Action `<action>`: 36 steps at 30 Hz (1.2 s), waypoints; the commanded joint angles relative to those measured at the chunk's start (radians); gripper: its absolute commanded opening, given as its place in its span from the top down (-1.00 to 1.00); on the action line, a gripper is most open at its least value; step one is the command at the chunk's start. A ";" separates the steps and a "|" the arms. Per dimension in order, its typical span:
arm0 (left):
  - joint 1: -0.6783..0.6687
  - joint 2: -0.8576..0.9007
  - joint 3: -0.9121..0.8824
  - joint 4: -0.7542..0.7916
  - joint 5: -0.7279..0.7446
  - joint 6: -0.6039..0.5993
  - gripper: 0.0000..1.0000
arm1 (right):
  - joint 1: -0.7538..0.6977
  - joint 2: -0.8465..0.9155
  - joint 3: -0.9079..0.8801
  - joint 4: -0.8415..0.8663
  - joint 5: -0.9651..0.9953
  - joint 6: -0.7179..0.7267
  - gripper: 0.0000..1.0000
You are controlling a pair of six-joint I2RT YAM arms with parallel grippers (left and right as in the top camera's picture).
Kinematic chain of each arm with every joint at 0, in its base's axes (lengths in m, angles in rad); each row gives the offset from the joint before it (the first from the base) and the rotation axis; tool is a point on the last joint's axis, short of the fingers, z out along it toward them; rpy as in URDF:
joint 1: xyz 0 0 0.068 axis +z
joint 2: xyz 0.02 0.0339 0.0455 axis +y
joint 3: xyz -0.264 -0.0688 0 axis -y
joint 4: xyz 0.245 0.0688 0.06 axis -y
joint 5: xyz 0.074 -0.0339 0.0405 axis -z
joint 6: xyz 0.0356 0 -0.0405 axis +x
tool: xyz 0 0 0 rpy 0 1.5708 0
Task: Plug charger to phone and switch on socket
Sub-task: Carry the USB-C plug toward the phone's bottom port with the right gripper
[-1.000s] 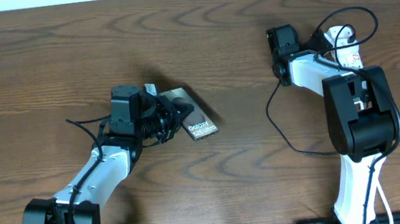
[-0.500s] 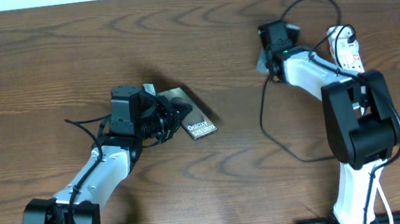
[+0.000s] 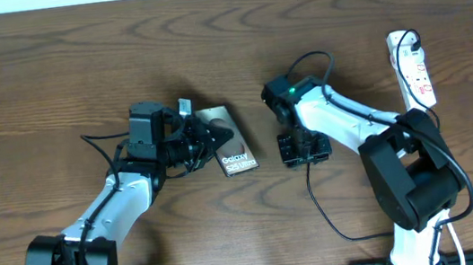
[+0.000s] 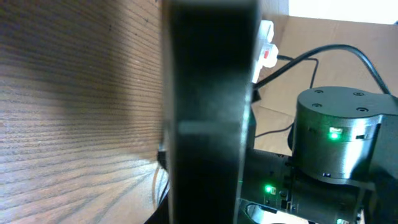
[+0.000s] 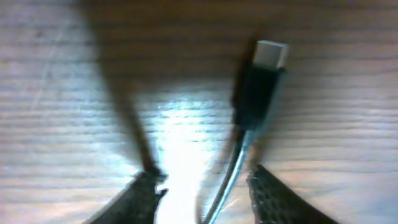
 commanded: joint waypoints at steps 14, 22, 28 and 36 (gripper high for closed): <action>0.214 -0.009 0.015 -0.017 0.194 0.130 0.85 | 0.016 -0.012 -0.043 0.017 0.156 0.248 0.49; 0.214 -0.009 0.015 -0.050 0.197 0.126 0.85 | 0.024 -0.012 -0.044 0.009 0.086 0.247 0.96; 0.214 -0.010 0.015 -0.163 0.250 0.127 0.86 | 0.022 -0.016 -0.036 0.065 -0.068 0.243 0.98; 0.214 -0.010 0.016 0.060 0.463 0.059 0.85 | 0.030 -0.277 -0.032 0.012 -0.312 0.047 0.97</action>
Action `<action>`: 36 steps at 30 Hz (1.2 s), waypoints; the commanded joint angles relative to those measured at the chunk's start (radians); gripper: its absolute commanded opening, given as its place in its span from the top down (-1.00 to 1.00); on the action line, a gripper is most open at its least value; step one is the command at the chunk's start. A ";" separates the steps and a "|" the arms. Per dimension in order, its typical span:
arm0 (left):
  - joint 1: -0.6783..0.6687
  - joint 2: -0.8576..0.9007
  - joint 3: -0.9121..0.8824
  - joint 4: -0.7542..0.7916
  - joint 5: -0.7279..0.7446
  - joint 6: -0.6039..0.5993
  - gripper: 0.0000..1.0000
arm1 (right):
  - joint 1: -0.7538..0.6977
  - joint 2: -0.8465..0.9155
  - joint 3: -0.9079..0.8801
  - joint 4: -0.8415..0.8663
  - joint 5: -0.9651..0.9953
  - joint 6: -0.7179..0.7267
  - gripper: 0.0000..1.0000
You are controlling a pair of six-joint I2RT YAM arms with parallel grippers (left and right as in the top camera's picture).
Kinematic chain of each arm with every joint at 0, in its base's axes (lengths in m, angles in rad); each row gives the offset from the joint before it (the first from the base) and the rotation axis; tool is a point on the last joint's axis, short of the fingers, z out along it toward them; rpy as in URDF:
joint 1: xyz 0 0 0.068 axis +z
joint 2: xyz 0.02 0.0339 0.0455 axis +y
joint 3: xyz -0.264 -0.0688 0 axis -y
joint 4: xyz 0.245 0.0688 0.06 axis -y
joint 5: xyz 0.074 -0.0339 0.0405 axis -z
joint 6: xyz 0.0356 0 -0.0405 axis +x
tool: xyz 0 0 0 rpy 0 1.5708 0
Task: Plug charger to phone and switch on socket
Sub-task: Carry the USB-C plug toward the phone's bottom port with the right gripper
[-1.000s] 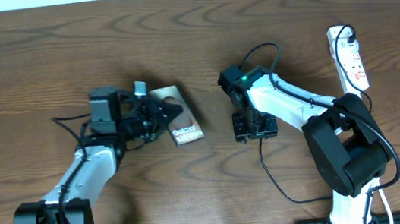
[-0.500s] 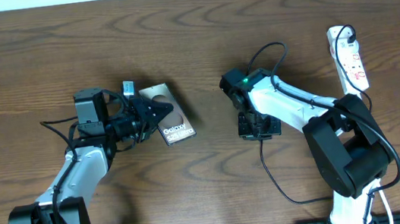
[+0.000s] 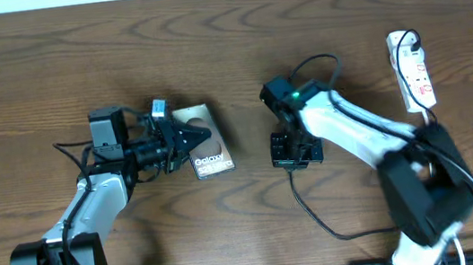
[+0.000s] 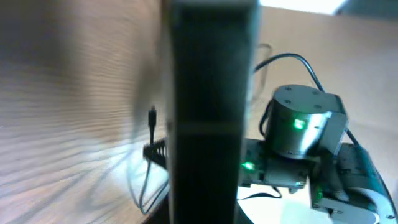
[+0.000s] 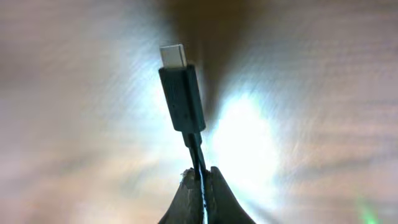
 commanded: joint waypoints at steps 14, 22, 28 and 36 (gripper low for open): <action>-0.029 -0.009 0.023 0.550 0.018 -0.430 0.85 | 0.340 -0.694 -0.068 0.037 -0.029 -0.057 0.97; -0.056 -0.010 0.023 0.751 0.005 -0.491 0.85 | 0.377 -0.685 -0.216 0.324 -0.006 0.082 0.97; -0.056 -0.010 0.023 0.759 0.015 -0.491 0.85 | 0.377 -0.657 -0.217 0.382 0.037 0.081 0.98; -0.056 -0.010 0.023 0.771 0.047 -0.476 0.85 | 0.377 -0.563 -0.217 0.449 0.037 0.082 0.98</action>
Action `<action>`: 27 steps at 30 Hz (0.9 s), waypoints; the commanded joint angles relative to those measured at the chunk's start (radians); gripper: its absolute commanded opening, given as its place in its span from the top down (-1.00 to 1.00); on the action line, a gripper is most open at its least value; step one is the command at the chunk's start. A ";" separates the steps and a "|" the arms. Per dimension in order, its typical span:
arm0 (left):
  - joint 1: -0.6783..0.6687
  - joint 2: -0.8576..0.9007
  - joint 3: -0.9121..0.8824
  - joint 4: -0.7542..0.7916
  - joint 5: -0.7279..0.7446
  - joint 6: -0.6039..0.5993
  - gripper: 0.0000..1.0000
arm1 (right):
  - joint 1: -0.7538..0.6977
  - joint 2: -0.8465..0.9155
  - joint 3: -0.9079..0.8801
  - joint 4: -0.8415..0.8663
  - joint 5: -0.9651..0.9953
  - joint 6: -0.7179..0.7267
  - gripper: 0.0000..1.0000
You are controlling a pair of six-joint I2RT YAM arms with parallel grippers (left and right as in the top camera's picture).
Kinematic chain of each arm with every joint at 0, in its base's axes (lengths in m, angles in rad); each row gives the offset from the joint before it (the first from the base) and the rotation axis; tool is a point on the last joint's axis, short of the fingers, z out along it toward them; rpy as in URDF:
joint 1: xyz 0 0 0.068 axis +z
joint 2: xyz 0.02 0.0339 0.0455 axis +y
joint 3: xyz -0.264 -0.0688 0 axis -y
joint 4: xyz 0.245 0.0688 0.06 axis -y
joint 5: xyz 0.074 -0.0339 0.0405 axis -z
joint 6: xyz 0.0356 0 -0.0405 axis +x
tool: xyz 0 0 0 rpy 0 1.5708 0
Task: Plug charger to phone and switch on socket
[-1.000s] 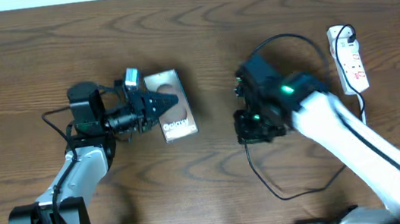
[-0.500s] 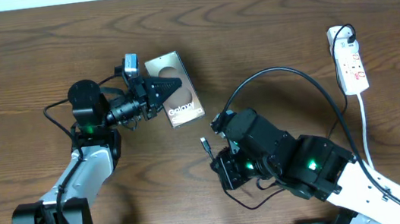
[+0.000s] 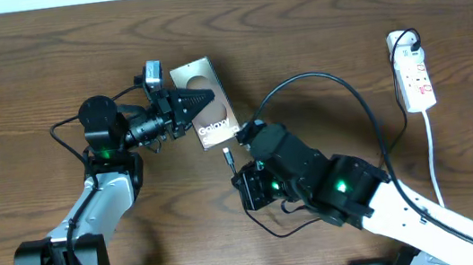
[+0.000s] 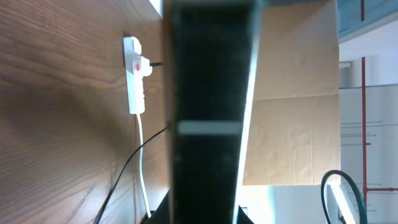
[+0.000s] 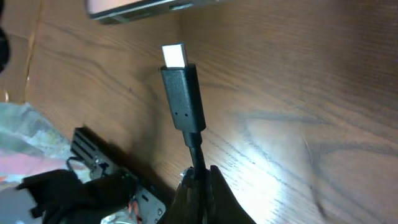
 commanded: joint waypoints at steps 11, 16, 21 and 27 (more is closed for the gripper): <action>0.043 -0.009 0.021 0.090 0.120 0.067 0.85 | 0.003 0.021 -0.003 0.047 -0.056 0.008 0.98; 0.064 -0.009 0.021 0.090 0.119 0.067 0.85 | 0.004 0.021 -0.003 0.038 -0.087 0.008 0.98; 0.064 -0.009 0.021 0.090 0.119 0.066 0.85 | 0.005 0.021 -0.003 0.039 -0.088 0.008 0.98; 0.064 -0.009 0.020 0.090 0.120 0.067 0.85 | 0.003 0.021 -0.003 0.040 -0.066 0.004 0.98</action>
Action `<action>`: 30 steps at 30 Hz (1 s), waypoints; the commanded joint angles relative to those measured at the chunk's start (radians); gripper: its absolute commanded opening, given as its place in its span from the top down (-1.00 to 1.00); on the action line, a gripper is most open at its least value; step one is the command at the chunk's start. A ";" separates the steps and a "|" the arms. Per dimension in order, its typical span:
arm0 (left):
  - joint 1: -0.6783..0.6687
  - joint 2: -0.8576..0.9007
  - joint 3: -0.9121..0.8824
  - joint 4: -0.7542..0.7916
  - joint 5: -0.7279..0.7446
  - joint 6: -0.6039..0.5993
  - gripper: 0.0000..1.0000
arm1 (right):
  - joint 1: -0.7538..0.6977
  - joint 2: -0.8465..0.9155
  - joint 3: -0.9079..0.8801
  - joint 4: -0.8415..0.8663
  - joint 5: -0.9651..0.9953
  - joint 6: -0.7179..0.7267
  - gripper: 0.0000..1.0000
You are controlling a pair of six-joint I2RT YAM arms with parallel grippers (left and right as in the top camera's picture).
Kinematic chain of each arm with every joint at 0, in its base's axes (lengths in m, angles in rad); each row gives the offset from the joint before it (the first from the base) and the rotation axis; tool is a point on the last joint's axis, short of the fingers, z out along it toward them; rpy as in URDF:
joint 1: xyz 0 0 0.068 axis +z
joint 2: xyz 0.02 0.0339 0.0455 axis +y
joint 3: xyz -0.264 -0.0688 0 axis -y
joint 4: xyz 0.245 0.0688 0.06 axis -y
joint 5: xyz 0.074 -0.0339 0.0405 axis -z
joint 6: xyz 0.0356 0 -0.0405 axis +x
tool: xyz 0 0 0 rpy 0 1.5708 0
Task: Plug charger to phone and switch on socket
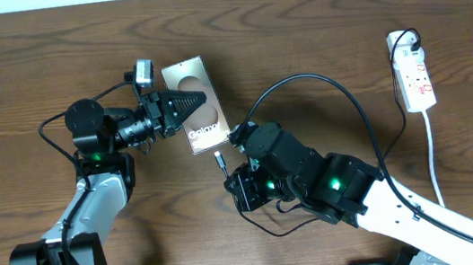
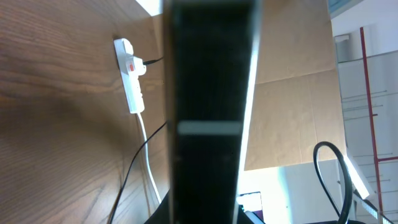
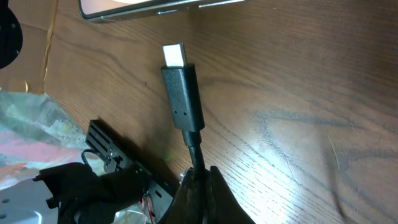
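Note:
My left gripper (image 1: 180,102) is shut on a gold Galaxy phone (image 1: 197,116), held above the table left of centre; in the left wrist view the phone (image 2: 208,106) is a dark slab edge-on filling the middle. My right gripper (image 3: 200,180) is shut on the black charger cable just behind its plug (image 3: 182,93), whose metal tip points at the phone's lower edge (image 3: 155,7) and stops short of it. From overhead the plug (image 1: 220,161) sits just below the phone. The white socket strip (image 1: 412,70) lies at the far right with its red switch (image 2: 129,66) visible.
The black cable (image 1: 342,106) loops from the plug across the table's middle toward the right. A white lead (image 1: 429,154) runs from the strip down to the front edge. Cardboard panels (image 2: 292,118) stand behind the table.
The left gripper has carried the phone a little left and up. The right gripper with the plug followed slightly left; the plug tip still faces the phone's edge.
First the phone lay gripped at the left arm while my right gripper stood open over the plug on the table. Then the right gripper was shut on the cable. Later both were lifted, with the plug pointing at the phone's edge, as it is now.

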 commanded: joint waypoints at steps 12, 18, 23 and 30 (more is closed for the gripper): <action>0.003 -0.009 0.020 0.013 0.026 0.017 0.85 | 0.003 -0.002 -0.003 0.035 0.021 0.002 0.98; 0.003 -0.009 0.020 0.013 0.043 0.017 0.85 | 0.002 -0.002 -0.003 0.043 0.023 0.003 0.98; 0.003 -0.009 0.020 0.013 0.042 0.016 0.85 | 0.002 -0.002 -0.003 0.042 0.039 0.006 0.98; 0.003 -0.009 0.020 0.013 0.008 -0.018 0.85 | 0.004 -0.002 -0.003 0.042 -0.006 0.006 0.98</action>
